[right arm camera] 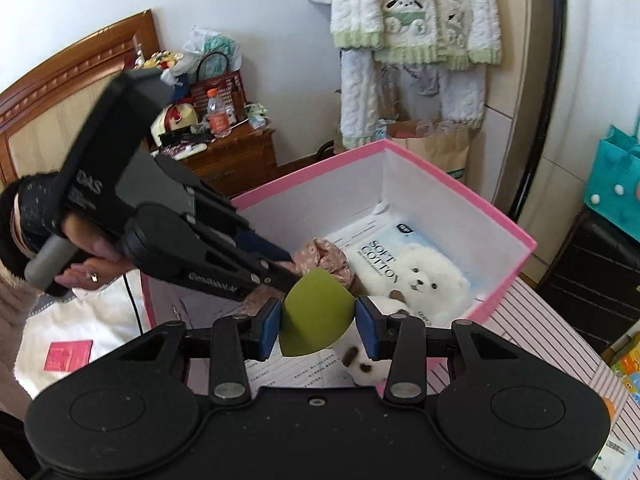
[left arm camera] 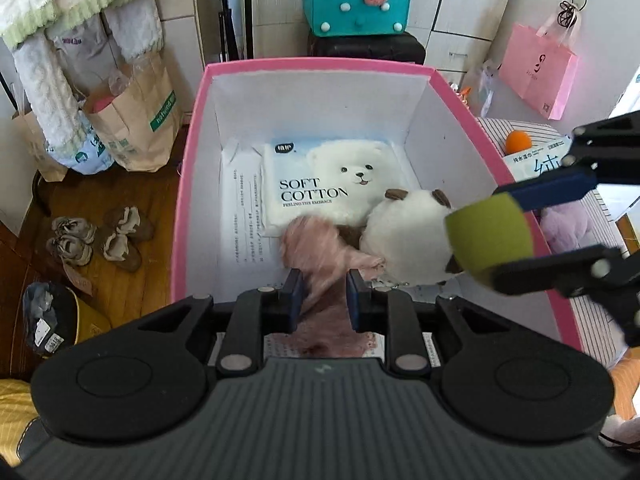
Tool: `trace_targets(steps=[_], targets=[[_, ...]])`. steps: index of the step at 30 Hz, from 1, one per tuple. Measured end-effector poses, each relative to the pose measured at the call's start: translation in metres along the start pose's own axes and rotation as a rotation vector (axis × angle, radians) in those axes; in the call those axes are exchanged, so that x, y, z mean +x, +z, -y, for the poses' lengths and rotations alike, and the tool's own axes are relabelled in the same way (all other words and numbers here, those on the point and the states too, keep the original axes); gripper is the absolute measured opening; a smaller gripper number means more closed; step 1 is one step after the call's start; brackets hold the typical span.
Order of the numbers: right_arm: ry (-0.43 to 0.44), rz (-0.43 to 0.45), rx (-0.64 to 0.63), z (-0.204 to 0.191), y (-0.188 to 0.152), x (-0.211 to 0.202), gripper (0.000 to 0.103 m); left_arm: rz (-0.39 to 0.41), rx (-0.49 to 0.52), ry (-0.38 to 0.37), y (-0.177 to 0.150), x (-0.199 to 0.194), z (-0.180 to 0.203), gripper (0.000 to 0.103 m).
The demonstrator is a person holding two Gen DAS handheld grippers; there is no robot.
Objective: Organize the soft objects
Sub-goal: 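Lower the cloth into the box and open the left tool while the right tool brings the ball over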
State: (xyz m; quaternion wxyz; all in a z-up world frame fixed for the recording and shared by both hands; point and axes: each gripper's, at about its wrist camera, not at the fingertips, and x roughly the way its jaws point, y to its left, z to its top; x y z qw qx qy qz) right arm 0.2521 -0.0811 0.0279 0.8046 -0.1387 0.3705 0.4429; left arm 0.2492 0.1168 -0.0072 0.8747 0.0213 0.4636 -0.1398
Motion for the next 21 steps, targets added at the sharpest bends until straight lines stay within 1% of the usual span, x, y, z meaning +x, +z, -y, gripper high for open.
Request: trace_targets(steps=[2,3,5,7,11,14,18,21], targets=[[0.001,-0.008,-0.011,-0.002,0.0,0.004,0.046,0.017,0.008,-0.005,-0.001,-0.002,-0.001,0.022],[0.001,-0.012,-0.015,-0.002,0.0,0.005,0.046,0.032,0.019,-0.002,-0.002,-0.003,-0.002,0.017],[0.004,-0.023,-0.021,-0.004,0.001,0.009,0.046,0.052,0.034,0.001,-0.002,-0.006,-0.002,0.015],[-0.004,-0.038,-0.038,-0.006,0.003,0.014,0.046,0.062,0.028,-0.005,-0.002,-0.01,-0.004,0.015],[-0.027,-0.074,-0.101,-0.01,0.008,0.03,0.046,0.087,0.026,0.017,-0.003,-0.016,-0.006,0.015],[-0.073,-0.106,-0.151,-0.012,0.012,0.046,0.046,0.096,0.001,0.003,-0.003,-0.021,-0.01,0.015],[-0.068,-0.145,-0.107,-0.004,0.02,0.065,0.047,0.111,-0.02,-0.002,-0.006,-0.027,-0.013,0.015],[-0.057,-0.151,-0.053,0.003,0.021,0.069,0.048,0.113,-0.028,-0.011,-0.009,-0.029,-0.013,0.015]])
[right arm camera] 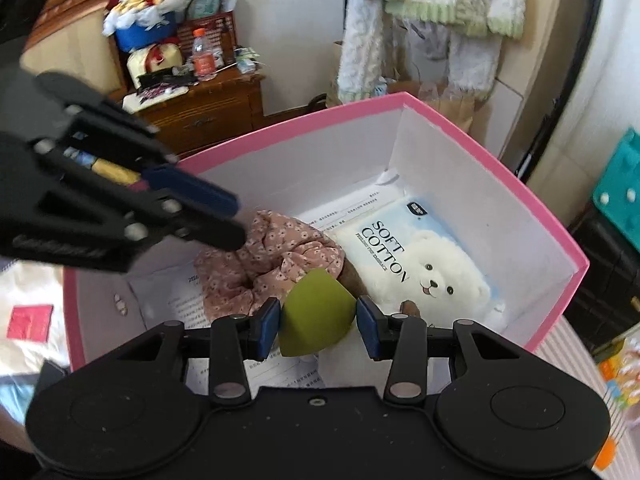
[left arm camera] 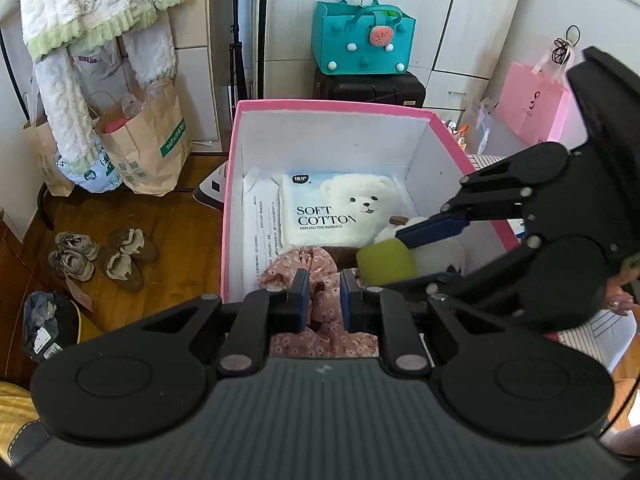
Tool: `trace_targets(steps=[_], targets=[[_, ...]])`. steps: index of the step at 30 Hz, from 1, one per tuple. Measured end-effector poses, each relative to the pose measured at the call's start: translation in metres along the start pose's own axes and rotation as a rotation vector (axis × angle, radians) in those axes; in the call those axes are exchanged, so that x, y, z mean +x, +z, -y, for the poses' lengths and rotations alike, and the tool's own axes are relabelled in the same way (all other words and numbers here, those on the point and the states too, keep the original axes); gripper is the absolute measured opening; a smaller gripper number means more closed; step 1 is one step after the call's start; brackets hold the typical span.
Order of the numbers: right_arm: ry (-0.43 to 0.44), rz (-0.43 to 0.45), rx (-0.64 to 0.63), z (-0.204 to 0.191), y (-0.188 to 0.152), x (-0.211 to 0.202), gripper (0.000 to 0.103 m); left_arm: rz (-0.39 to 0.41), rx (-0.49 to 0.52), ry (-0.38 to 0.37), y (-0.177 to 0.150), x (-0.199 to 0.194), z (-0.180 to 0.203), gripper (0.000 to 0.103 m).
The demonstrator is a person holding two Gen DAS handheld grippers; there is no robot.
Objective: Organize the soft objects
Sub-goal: 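Lower the cloth into the box and open the left tool while the right tool brings the ball over, then open the right tool to drop the green ball into the box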
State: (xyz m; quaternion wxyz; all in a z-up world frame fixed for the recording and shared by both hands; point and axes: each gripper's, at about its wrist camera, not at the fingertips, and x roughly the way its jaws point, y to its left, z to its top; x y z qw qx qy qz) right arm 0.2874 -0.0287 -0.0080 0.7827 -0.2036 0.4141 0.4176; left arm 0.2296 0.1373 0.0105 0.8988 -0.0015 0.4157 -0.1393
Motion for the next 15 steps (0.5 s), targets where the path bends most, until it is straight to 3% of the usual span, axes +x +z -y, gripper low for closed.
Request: trace_targets(steps=[5,15], targets=[[0.094,0.02,0.109,0.011,-0.006,-0.01,0.048,-0.01,-0.019,-0.017,-0.004,-0.004,0.0,0.017],[0.062,0.079,0.11,-0.004,-0.025,-0.049,0.048,-0.01,-0.022,-0.044,-0.013,-0.022,0.014,0.019]])
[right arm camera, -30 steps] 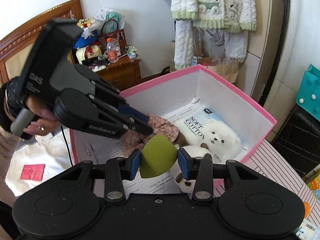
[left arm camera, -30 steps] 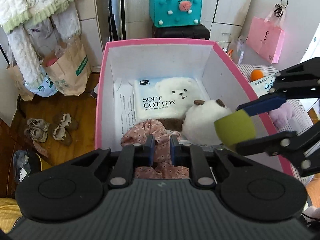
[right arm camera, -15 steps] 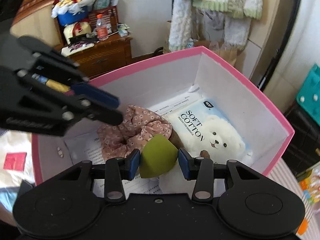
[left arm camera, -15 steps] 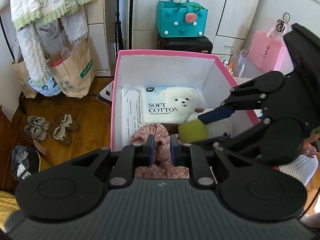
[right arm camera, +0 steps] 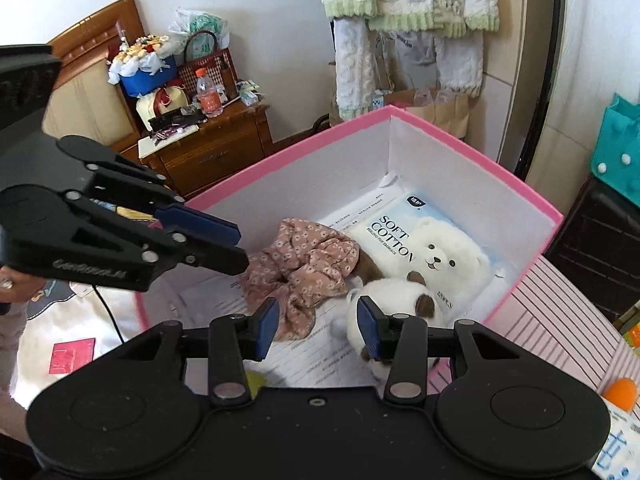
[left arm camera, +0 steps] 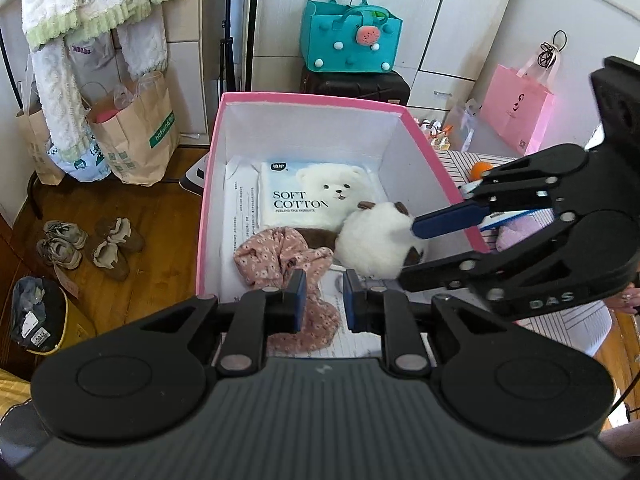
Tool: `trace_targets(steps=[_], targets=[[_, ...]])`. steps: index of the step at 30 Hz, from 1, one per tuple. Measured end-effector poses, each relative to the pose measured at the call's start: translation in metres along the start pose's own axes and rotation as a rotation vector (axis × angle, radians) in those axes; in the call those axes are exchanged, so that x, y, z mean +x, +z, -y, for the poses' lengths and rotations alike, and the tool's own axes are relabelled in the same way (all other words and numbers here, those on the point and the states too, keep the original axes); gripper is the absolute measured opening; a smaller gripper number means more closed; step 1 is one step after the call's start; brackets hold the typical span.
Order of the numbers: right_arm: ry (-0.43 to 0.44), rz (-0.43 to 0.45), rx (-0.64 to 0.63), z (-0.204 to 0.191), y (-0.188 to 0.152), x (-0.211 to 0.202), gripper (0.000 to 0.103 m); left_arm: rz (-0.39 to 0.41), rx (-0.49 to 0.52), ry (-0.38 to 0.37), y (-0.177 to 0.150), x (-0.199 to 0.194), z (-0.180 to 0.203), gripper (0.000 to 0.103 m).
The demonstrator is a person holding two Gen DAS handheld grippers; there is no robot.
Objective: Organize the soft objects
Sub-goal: 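Open the right tool to drop the green ball into the box, then move the left tool toward the lilac plush beside the wet-wipes pack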
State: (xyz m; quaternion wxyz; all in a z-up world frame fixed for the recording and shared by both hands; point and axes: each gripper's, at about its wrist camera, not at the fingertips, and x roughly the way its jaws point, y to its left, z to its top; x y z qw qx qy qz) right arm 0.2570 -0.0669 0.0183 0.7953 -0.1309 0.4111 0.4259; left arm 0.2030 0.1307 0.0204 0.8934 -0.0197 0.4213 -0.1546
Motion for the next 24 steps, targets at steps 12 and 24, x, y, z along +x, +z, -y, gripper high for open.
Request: trace_targets(steps=[12,24], targets=[[-0.019,0.082,-0.011,-0.029,-0.034,-0.081,0.055,0.012,0.063,0.041,-0.014,-0.048,0.037,0.045],[-0.125,0.175,-0.062,-0.047,-0.068,-0.149,0.07,0.043,0.141,0.059,-0.023,-0.084,0.081,0.059]])
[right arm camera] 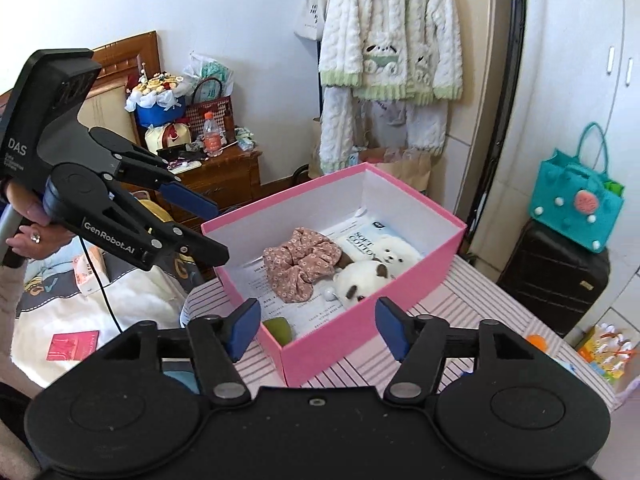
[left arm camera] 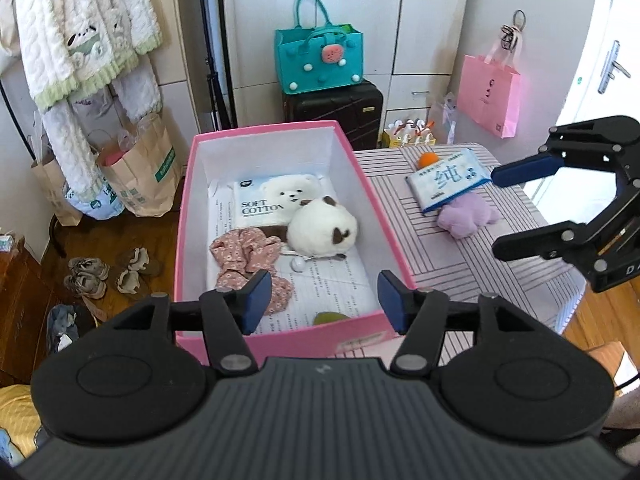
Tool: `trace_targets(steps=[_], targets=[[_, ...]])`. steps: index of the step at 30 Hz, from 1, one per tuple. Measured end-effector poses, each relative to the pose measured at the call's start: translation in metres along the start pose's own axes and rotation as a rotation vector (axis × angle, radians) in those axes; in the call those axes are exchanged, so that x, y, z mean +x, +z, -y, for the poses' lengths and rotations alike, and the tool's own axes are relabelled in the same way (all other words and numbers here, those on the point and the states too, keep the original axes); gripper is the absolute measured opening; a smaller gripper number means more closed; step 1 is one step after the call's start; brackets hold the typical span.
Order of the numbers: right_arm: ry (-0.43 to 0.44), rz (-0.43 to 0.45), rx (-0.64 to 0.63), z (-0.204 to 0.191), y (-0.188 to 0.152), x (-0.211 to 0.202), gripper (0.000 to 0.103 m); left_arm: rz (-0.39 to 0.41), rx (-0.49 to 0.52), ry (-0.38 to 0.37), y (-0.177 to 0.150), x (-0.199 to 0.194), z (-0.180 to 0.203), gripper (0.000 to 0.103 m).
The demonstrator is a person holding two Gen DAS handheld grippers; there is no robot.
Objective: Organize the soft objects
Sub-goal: 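Move the left tool toward the lilac plush beside the wet-wipes pack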
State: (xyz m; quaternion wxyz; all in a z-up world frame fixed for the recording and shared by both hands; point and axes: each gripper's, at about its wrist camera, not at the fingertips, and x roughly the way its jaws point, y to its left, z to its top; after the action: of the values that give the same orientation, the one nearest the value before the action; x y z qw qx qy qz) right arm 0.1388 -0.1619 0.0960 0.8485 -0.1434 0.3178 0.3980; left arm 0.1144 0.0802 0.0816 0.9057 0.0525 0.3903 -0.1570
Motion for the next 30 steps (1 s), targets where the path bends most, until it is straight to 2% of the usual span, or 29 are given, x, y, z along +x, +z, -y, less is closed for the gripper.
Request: trace_targets(steps=[7,11,15,18,22,27,30], targets=[[-0.044,0.035,0.012,0.001,-0.026,-0.036,0.074,0.006,0.048,0.004,-0.006,-0.013,0.028,0.067],[-0.061,0.05,0.029,0.001,-0.044,-0.052,0.077,0.038,0.042,0.017,-0.017,-0.021,0.047,0.086],[-0.084,0.068,0.053,0.001,-0.067,-0.068,0.079,0.082,0.101,0.015,-0.027,-0.03,0.071,0.093],[-0.095,0.078,0.074,0.002,-0.082,-0.076,0.082,0.107,0.153,-0.005,-0.032,-0.032,0.087,0.095],[-0.112,0.109,0.11,0.007,-0.105,-0.082,0.088,0.17,0.144,0.003,-0.04,-0.02,0.101,0.097],[-0.125,0.135,0.158,0.02,-0.134,-0.078,0.09,0.187,0.114,-0.07,-0.041,0.004,0.112,0.097],[-0.148,0.155,0.156,0.03,-0.15,-0.069,0.091,0.223,0.121,-0.073,-0.042,0.018,0.122,0.097]])
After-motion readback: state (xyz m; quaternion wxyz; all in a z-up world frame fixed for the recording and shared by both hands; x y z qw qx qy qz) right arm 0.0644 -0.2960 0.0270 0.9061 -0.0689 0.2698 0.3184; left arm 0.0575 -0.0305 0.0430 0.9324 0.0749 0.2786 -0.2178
